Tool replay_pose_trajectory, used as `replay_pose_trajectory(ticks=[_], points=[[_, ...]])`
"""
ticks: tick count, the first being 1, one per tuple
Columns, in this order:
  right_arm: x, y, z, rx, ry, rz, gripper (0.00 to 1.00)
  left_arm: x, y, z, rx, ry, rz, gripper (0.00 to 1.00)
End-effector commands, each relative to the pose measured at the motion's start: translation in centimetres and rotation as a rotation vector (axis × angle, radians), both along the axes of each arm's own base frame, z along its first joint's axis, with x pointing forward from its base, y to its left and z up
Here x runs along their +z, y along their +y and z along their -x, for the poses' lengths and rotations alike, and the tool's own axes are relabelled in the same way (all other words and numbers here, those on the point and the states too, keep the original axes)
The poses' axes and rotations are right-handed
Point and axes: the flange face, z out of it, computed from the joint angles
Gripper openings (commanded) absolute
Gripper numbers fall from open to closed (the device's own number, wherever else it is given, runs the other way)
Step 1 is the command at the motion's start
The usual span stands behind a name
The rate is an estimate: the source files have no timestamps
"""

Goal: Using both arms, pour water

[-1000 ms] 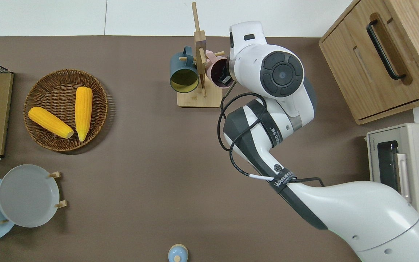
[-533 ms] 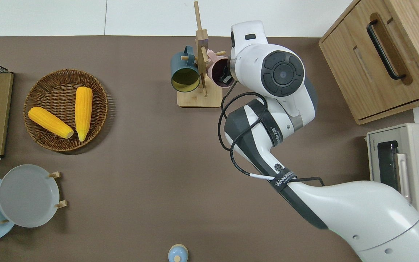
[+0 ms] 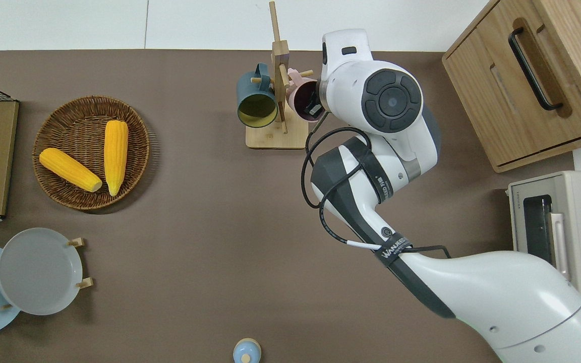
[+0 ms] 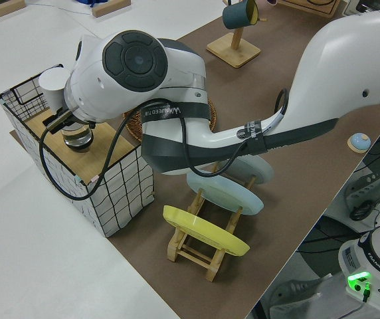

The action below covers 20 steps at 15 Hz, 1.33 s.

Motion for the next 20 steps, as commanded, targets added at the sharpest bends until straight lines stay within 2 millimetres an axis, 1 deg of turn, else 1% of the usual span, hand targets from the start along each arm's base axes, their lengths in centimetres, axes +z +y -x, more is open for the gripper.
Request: replay_pose_trajectory(ticks=[1,3,5,7,8,10,11,12,15,18,20], points=[[0.7,-0.1,0.2,-0.038,0.009,0.002,0.042,4.0,0.4,-0.2,0.011,0.014,-0.001,0.0],[0.8,-0.2,0.2,-0.04,0.009,0.002,0.039,5.1,0.0,-0.3,0.021,0.04,-0.002,0.0],[1.2,-0.1,0.3,-0.042,0.008,-0.001,0.031,5.5,-0.3,-0.4,0.022,0.053,0.005,0.0],[1.3,-0.1,0.4,-0.042,0.015,0.001,0.029,7.2,-0.7,-0.1,0.024,0.055,0.001,0.0],[1.2,-0.1,0.4,-0.045,0.021,0.004,0.029,7.4,-0.8,0.1,0.023,0.066,-0.004,0.0],[1.1,0.0,0.6,-0.044,0.035,0.012,0.029,8.7,-1.3,0.6,0.019,0.066,-0.004,0.0],[1.7,-0.3,0.6,-0.048,0.029,0.011,0.029,9.4,-1.4,0.9,0.015,0.068,0.0,0.0],[1.8,-0.4,0.6,-0.05,0.03,0.01,0.029,10.2,-1.7,1.3,0.009,0.065,0.001,0.0],[1.8,-0.5,0.7,-0.052,0.036,0.014,0.029,11.6,-2.1,2.1,0.01,0.09,-0.005,0.0],[2.2,-0.7,0.7,-0.056,0.034,0.015,0.029,13.0,-3.1,2.4,0.027,0.108,-0.025,0.0],[2.4,-1.1,0.7,-0.06,0.039,0.022,0.029,13.5,-3.5,2.6,0.021,0.107,-0.023,0.0]])
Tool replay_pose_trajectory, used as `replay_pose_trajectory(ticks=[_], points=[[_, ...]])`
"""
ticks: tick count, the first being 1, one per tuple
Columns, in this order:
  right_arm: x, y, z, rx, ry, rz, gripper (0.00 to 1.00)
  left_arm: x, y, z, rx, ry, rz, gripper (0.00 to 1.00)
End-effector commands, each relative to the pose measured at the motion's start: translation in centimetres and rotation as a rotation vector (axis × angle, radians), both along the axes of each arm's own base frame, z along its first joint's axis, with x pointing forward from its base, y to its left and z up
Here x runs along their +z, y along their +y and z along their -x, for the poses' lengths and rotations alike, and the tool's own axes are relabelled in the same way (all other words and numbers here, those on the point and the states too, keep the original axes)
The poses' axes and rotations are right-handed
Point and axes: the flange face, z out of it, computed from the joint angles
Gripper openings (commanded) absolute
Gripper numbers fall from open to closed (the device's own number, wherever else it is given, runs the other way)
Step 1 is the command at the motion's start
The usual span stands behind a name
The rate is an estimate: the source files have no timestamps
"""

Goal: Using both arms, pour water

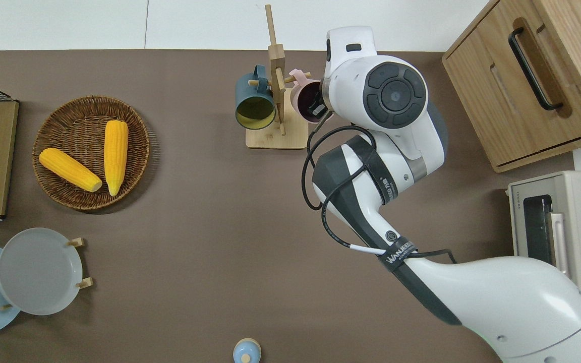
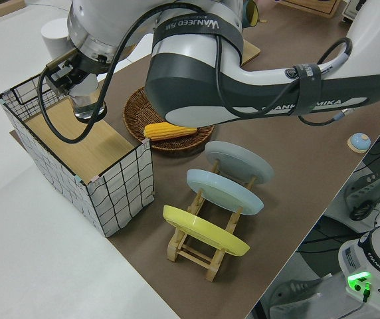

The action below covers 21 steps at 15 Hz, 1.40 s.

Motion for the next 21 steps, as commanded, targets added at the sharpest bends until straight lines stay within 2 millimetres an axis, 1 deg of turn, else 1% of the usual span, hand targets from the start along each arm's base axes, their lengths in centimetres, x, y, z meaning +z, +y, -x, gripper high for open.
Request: replay_pose_trajectory(ticks=[1,5,7,9,12,13,14,16,17,18,19,21], points=[[1.3,-1.0,0.2,-0.021,0.008,0.013,0.029,2.4,-0.9,0.7,0.009,0.001,-0.009,0.0],[2.9,-3.1,-0.2,-0.022,-0.013,0.024,0.029,2.4,-0.8,0.9,0.008,0.01,-0.005,0.0],[3.4,-3.7,-0.2,-0.015,-0.018,0.03,0.029,2.9,-0.9,1.1,0.008,0.003,-0.008,0.0],[4.5,-5.0,-0.3,-0.007,-0.034,0.046,0.029,3.2,-1.2,1.1,0.004,0.001,-0.01,0.0],[4.4,-7.6,-1.0,0.026,-0.029,0.087,0.029,3.9,-1.4,1.4,0.004,-0.01,-0.015,0.0],[4.7,-8.4,-1.1,0.029,-0.028,0.101,0.029,4.3,-1.5,1.6,0.008,-0.015,-0.014,0.0],[4.9,-8.7,-1.0,0.039,-0.026,0.113,0.031,4.8,-1.8,1.9,0.014,-0.02,-0.011,0.0],[5.1,-10.6,-1.2,0.042,-0.021,0.143,0.031,5.1,-2.9,2.0,0.016,0.0,-0.018,0.0],[4.7,-11.3,-1.2,0.047,-0.001,0.156,0.037,5.2,-3.5,2.0,0.019,0.023,-0.021,0.0],[4.7,-12.4,-1.1,0.033,0.025,0.148,0.037,5.6,-4.1,2.3,0.023,0.042,-0.023,0.0],[4.6,-13.0,-0.7,0.018,0.057,0.126,0.037,5.7,-5.0,2.2,0.018,0.062,-0.017,0.0],[4.5,-15.1,-0.1,-0.032,0.129,0.112,0.037,5.9,-6.5,2.5,0.028,0.074,0.006,0.0]])
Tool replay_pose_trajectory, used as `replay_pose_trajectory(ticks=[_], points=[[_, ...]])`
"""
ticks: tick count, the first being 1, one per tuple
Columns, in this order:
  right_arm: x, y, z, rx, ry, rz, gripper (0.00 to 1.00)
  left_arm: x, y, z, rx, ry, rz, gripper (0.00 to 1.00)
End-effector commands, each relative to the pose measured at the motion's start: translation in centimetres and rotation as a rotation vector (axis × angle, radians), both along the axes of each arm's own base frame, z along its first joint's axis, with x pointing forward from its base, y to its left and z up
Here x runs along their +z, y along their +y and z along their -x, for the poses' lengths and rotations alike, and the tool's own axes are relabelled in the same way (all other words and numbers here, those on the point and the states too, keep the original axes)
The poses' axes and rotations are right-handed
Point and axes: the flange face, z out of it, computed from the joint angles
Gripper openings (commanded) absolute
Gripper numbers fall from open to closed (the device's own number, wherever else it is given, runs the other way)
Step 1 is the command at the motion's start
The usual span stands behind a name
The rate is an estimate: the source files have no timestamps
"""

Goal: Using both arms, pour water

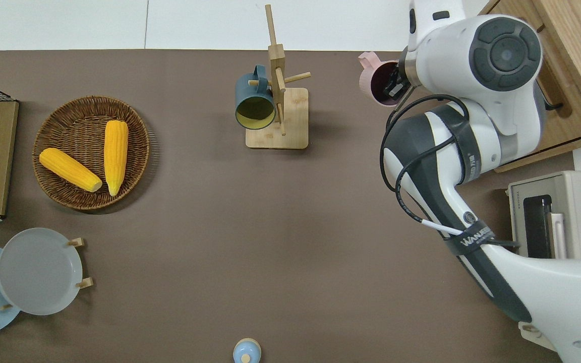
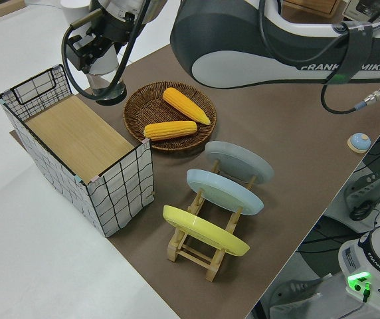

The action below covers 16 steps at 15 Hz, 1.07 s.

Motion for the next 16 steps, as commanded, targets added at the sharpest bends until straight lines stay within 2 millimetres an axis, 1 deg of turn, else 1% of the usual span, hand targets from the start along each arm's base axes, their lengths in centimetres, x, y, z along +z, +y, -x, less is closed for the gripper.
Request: replay_pose_trajectory(ticks=[1,2,3,4,7,8,10,11,12,13,16], points=[[0.3,-3.0,2.1,-0.057,0.135,-0.03,0.037,1.7,-3.2,1.6,0.031,0.024,0.011,0.0],[0.2,-3.2,2.5,-0.08,0.174,-0.043,0.037,1.7,-3.8,2.1,0.03,0.039,-0.003,0.0],[0.2,-3.6,2.9,-0.12,0.211,-0.056,0.037,1.4,-5.1,2.4,0.026,0.053,-0.008,0.0],[0.0,-3.9,3.5,-0.164,0.259,-0.064,0.035,1.3,-5.8,2.9,0.04,0.054,-0.002,0.0],[-0.1,-4.0,5.1,-0.299,0.37,-0.09,0.029,1.5,-7.9,4.0,0.037,0.058,0.005,0.0],[-0.3,-3.7,5.6,-0.357,0.411,-0.108,0.029,1.6,-8.8,4.4,0.051,0.064,0.01,0.0],[0.1,-2.7,6.6,-0.468,0.463,-0.17,0.031,1.6,-11.0,5.2,0.053,0.079,0.0,0.0],[0.3,-1.8,7.0,-0.526,0.477,-0.204,0.035,1.7,-12.1,5.9,0.055,0.079,0.011,0.0],[0.4,0.0,7.6,-0.575,0.491,-0.233,0.035,1.6,-12.8,6.4,0.056,0.081,0.018,0.0],[0.6,2.5,8.3,-0.661,0.514,-0.276,0.035,1.5,-14.3,7.1,0.052,0.086,0.02,0.0],[1.3,8.0,10.4,-0.808,0.538,-0.325,0.033,0.4,-16.3,9.4,0.046,0.088,-0.001,0.0]])
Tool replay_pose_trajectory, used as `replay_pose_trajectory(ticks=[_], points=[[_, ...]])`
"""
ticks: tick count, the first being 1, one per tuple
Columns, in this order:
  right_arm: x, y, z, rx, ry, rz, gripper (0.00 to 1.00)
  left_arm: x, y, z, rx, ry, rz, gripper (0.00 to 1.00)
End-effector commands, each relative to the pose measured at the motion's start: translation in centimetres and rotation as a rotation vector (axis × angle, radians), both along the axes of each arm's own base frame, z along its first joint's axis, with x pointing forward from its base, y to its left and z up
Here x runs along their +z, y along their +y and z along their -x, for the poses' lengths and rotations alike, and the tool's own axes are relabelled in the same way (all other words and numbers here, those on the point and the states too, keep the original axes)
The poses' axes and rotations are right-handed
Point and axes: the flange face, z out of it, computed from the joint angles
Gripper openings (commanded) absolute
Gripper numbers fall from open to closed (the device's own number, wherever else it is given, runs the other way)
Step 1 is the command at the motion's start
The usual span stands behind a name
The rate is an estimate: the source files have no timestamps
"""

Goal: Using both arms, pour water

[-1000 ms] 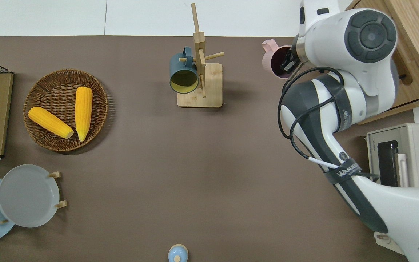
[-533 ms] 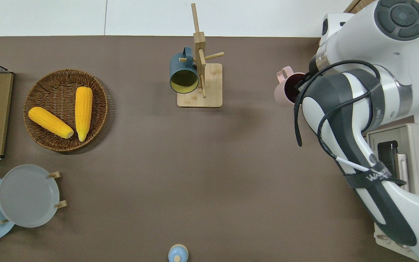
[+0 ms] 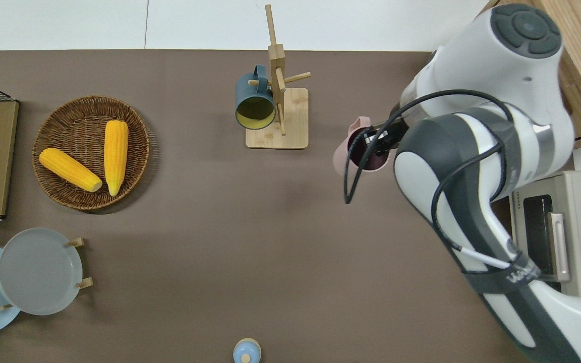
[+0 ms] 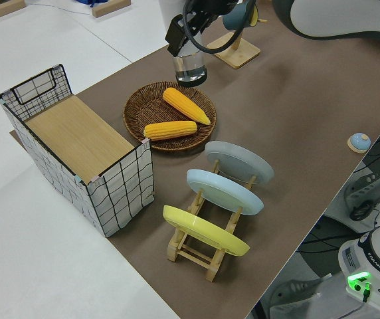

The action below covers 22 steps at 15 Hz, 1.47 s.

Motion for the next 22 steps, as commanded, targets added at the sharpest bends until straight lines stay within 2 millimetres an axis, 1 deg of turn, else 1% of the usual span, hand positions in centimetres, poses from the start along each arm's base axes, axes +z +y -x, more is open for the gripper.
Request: replay_pose_trajectory(ticks=[1,2,4,5,6,7,8,10,12,14,16,17,19,20,21,22], points=[[1.1,5.8,3.2,-0.197,0.055,-0.03,0.031,-0.9,-2.9,4.4,0.017,-0.041,-0.036,0.0],[1.4,7.1,3.7,-0.251,0.062,-0.036,0.031,-1.4,-3.9,5.3,0.017,-0.048,-0.039,0.0],[1.9,11.0,5.1,-0.407,0.068,-0.076,0.031,-2.8,-5.3,7.2,0.012,-0.05,-0.043,0.0],[2.0,12.0,5.5,-0.453,0.071,-0.09,0.029,-3.5,-6.3,8.2,0.005,-0.052,-0.048,0.0],[2.1,12.7,5.6,-0.498,0.082,-0.117,0.029,-3.9,-6.7,9.0,0.004,-0.053,-0.05,0.0],[1.9,13.4,5.7,-0.544,0.095,-0.142,0.029,-4.2,-6.9,9.4,0.004,-0.05,-0.047,0.0],[1.8,14.4,5.9,-0.59,0.105,-0.175,0.029,-4.6,-7.7,9.8,-0.007,-0.047,-0.047,0.0],[1.0,16.9,6.6,-0.687,0.113,-0.216,0.029,-5.1,-8.2,10.7,-0.012,-0.045,-0.045,0.0],[-0.3,18.7,6.6,-0.744,0.125,-0.253,0.029,-5.8,-8.8,11.5,-0.019,-0.038,-0.041,0.0],[-1.5,21.0,7.0,-0.786,0.147,-0.289,0.029,-6.4,-9.4,12.1,-0.029,-0.033,-0.04,0.0],[-3.7,23.7,7.5,-0.815,0.17,-0.297,0.029,-7.0,-9.8,12.8,-0.036,-0.028,-0.036,0.0],[-4.8,24.7,7.7,-0.812,0.171,-0.296,0.031,-7.3,-10.1,13.3,-0.038,-0.026,-0.033,0.0],[-6.7,26.1,8.1,-0.799,0.172,-0.283,0.037,-8.3,-11.0,14.0,-0.057,-0.018,-0.02,0.0],[-7.3,26.8,8.4,-0.8,0.173,-0.281,0.035,-8.7,-11.1,14.2,-0.057,-0.011,-0.016,0.0],[-8.5,27.5,8.5,-0.806,0.176,-0.277,0.037,-9.1,-11.3,14.5,-0.058,-0.011,-0.011,0.0],[-8.9,28.2,8.6,-0.807,0.169,-0.281,0.037,-9.6,-11.5,14.7,-0.056,-0.018,-0.004,0.0]])
